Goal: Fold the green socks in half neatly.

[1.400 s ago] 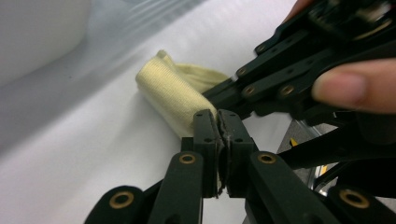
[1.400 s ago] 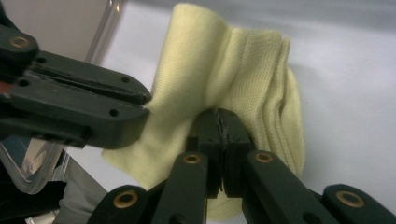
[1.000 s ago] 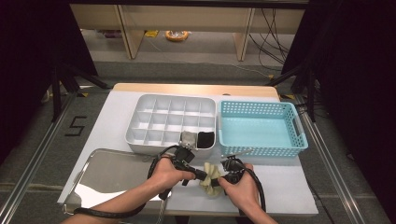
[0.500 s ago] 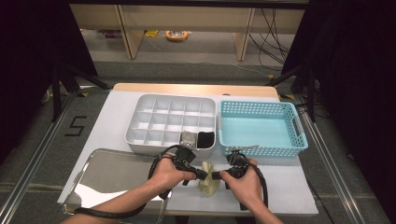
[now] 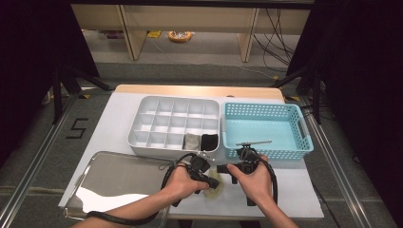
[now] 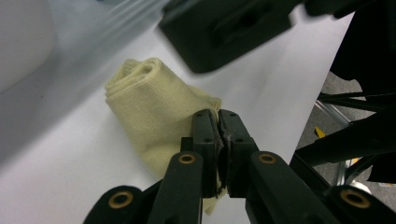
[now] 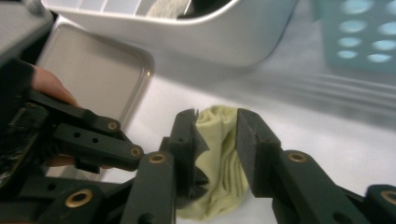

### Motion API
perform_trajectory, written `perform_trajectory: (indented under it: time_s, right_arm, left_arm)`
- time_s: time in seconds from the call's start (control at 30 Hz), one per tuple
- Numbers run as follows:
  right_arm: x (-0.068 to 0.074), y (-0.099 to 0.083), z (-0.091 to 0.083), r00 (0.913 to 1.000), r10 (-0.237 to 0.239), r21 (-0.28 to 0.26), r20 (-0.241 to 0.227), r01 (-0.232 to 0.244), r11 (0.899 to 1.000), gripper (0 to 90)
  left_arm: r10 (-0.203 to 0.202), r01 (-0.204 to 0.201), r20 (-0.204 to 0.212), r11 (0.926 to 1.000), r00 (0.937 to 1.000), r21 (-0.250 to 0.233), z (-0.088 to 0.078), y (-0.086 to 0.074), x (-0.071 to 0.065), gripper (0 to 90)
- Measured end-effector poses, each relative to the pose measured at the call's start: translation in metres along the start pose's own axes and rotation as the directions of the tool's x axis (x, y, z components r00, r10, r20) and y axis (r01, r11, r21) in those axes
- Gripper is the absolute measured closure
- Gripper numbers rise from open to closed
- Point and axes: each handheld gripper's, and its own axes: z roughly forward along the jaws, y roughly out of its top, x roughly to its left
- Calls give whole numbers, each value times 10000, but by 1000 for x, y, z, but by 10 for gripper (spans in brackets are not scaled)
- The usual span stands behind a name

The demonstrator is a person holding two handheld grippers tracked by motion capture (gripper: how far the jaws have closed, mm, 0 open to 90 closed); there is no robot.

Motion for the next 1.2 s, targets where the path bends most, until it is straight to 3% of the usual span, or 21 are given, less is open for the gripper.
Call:
perform_trajectory:
  time_s: [0.07, 0.1, 0.23, 0.4, 0.43, 0.53, 0.7, 0.87, 0.93, 0.97, 1.03, 1.07, 1.2]
  right_arm:
    - [-2, 1, 7, 9993, -323, 73, 213, 321, 9995, 675]
    - [2, 1, 9, 9999, 35, 280, 120, -38, 9996, 678]
    - [-2, 2, 16, 9977, -616, 331, 297, 606, 9976, 801]
    - [-6, 2, 15, 9967, -679, 423, 438, 661, 9969, 840]
    - [-7, 1, 15, 9967, -683, 383, 439, 667, 9970, 840]
    - [-12, -1, 15, 9969, -578, 303, 532, 562, 9980, 840]
    - [-17, -4, 13, 9964, -408, 309, 747, 386, 9988, 840]
    - [-20, -6, 13, 9962, -496, 338, 712, 473, 9983, 840]
    - [-22, -7, 13, 9958, -570, 358, 723, 546, 9979, 840]
    - [-22, -7, 14, 9959, -610, 369, 665, 586, 9976, 840]
    - [-23, -7, 14, 9957, -560, 356, 738, 535, 9979, 840]
    - [-23, -8, 15, 9960, -544, 383, 702, 518, 9979, 840]
    - [-25, -8, 16, 9961, -560, 387, 675, 535, 9978, 840]
  left_arm:
    - [68, -68, -20, 10000, 10000, 42, 1, 0, -1, 857]
    - [72, -72, -46, 10000, 10000, 13, 2, 0, -2, 856]
    - [155, -155, -30, 9999, 9999, 0, 4, 0, -3, 853]
    - [212, -209, 61, 9983, 9998, -550, -4, 1, -3, 793]
    - [263, -270, -121, 9979, 9996, -596, -8, 2, -3, 768]
    - [-145, 117, -276, 9948, 9995, -1016, -14, 2, 2, 664]
    - [-871, 827, -427, 9920, 9953, -949, -10, -1, 17, 546]
    - [-1401, 1394, -113, 9892, 9901, -457, 0, -4, 19, 520]
    - [-1428, 1427, -36, 9894, 9897, -260, 4, -5, 21, 514]
    - [-1695, 1697, 93, 9853, 9855, -217, 6, -5, 20, 516]
    - [-1463, 1462, 120, 9892, 9892, 103, 8, -6, 23, 523]
    - [-1775, 1779, 184, 9838, 9839, -202, 12, -6, 21, 527]
    - [-1853, 1855, 279, 9826, 9823, -49, 14, -6, 22, 544]
